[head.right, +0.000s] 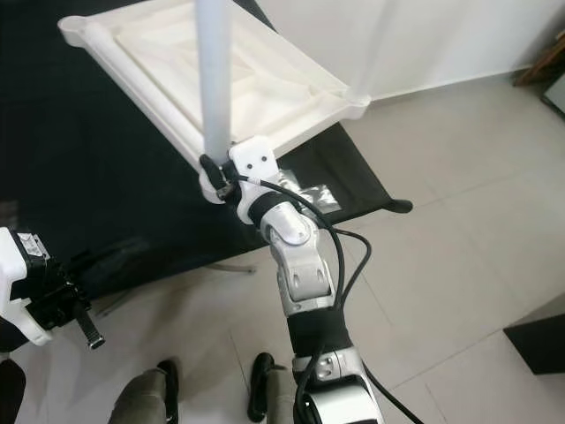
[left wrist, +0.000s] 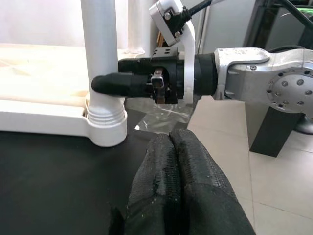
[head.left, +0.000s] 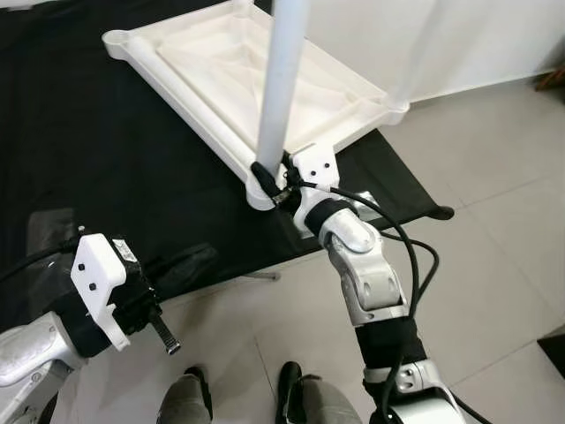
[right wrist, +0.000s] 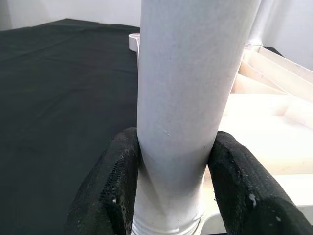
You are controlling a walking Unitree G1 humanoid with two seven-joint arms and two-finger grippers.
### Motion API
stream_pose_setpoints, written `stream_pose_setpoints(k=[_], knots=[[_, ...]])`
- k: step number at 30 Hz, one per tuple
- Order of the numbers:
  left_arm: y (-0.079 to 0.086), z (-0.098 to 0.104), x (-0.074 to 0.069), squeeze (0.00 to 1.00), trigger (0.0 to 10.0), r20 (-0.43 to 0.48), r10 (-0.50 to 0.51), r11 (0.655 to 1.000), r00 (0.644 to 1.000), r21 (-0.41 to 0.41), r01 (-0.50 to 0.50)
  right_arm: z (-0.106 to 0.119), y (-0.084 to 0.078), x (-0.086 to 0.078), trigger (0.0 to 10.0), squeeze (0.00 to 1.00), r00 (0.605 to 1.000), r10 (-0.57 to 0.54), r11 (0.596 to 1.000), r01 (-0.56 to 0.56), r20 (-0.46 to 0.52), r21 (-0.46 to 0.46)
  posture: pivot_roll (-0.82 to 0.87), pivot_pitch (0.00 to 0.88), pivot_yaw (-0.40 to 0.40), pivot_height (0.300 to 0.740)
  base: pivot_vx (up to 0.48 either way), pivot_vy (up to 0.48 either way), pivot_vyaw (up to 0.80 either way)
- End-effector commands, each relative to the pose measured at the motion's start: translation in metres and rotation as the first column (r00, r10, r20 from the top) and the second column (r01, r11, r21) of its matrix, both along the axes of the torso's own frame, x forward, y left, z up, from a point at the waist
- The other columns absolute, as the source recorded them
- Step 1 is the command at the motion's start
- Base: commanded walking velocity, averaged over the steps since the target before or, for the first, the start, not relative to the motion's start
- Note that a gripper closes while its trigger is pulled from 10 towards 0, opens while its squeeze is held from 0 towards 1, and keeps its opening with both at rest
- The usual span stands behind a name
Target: Building children table
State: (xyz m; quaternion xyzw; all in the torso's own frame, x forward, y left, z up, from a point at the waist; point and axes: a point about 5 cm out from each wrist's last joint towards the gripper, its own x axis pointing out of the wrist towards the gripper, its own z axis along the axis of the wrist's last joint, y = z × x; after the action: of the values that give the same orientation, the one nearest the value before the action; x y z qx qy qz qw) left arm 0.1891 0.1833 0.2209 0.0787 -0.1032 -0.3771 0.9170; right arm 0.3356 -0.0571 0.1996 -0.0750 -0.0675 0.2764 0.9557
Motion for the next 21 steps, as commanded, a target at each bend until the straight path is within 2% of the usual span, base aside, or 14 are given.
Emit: stream_pose_setpoints(k=[1,2,3,6,7,10,11,16,17,18,19,20,21], knots=[[-0.001,-0.001,-0.001,0.0,10.0,-0.01,-0.022,1.0,1.0,0.015,0.023,-0.041,0.0,-0.006,0.0,0.0,0.986,-0.011,0.994,-0.007,-0.166,-0.106,0.1,0.311,-0.13,0.74,0.0,0.0,0.0],[-0.001,-0.001,-0.001,0.0,10.0,-0.009,-0.022,1.0,1.0,0.016,0.022,-0.043,0.001,-0.007,1.0,0.0,0.985,-0.01,0.994,-0.01,-0.173,-0.113,0.1,0.311,-0.129,0.74,0.0,0.0,0.0],[-0.001,0.0,-0.001,0.0,10.0,-0.008,-0.021,1.0,1.0,0.017,0.021,-0.043,0.0,-0.008,10.0,0.0,0.984,-0.023,0.993,0.002,-0.176,-0.121,0.1,0.31,-0.13,0.74,0.0,0.0,0.0],[-0.001,0.0,-0.001,0.0,10.0,-0.006,-0.018,1.0,1.0,0.019,0.018,-0.04,-0.004,-0.006,10.0,0.0,0.983,-0.066,0.991,0.045,-0.169,-0.128,0.1,0.311,-0.13,0.74,0.0,0.0,0.0],[-0.001,0.0,-0.001,0.0,10.0,-0.005,-0.018,1.0,1.0,0.02,0.018,-0.036,-0.008,-0.003,10.0,0.97,0.982,-0.1,0.988,0.079,-0.16,-0.129,0.1,0.309,-0.132,0.74,0.0,0.0,0.0],[-0.001,0.0,0.0,0.0,10.0,-0.003,-0.018,1.0,1.0,0.02,0.018,-0.033,-0.01,-0.002,10.0,0.97,0.981,-0.121,0.987,0.101,-0.154,-0.129,0.1,0.309,-0.132,0.74,0.0,0.0,0.0],[-0.002,0.0,0.0,0.0,10.0,-0.001,-0.015,1.0,1.0,0.023,0.015,-0.027,-0.015,0.003,10.0,1.0,0.979,-0.151,0.983,0.134,-0.137,-0.129,0.1,0.309,-0.131,0.74,0.0,0.0,0.0],[-0.002,0.0,0.001,0.0,10.0,0.005,-0.004,1.0,1.0,0.027,0.004,-0.016,-0.025,0.014,10.0,1.0,0.977,-0.186,0.977,0.173,-0.108,-0.122,0.1,0.308,-0.133,0.74,0.0,0.0,0.0],[-0.002,0.0,0.001,0.0,10.0,0.008,-0.001,1.0,1.0,0.027,0.001,-0.007,-0.026,0.019,10.0,1.0,0.986,-0.146,0.985,0.137,-0.081,-0.104,0.1,0.309,-0.135,0.74,0.0,0.0,0.0],[-0.002,0.0,0.001,0.0,10.0,0.008,-0.001,1.0,1.0,0.027,0.001,-0.007,-0.026,0.019,10.0,1.0,0.986,-0.146,0.985,0.137,-0.081,-0.104,0.1,0.309,-0.135,0.74,0.0,0.0,0.0],[-0.003,0.0,0.002,0.0,10.0,0.01,0.001,1.0,1.0,0.027,-0.001,0.006,-0.025,0.025,10.0,0.42,0.997,-0.064,0.995,0.061,-0.037,-0.078,0.1,0.308,-0.135,0.74,0.0,0.0,0.0],[-0.003,0.0,0.002,0.0,10.0,0.012,0.002,1.0,1.0,0.026,-0.002,0.019,-0.023,0.029,10.0,0.0,0.999,0.039,0.997,-0.038,0.006,-0.065,0.1,0.308,-0.135,0.74,0.0,0.0,0.0],[-0.003,0.0,0.002,0.0,10.0,0.012,0.002,1.0,1.0,0.026,-0.002,0.019,-0.023,0.029,10.0,0.0,0.999,0.039,0.997,-0.038,0.006,-0.065,0.1,0.308,-0.135,0.74,0.0,0.0,0.0]])
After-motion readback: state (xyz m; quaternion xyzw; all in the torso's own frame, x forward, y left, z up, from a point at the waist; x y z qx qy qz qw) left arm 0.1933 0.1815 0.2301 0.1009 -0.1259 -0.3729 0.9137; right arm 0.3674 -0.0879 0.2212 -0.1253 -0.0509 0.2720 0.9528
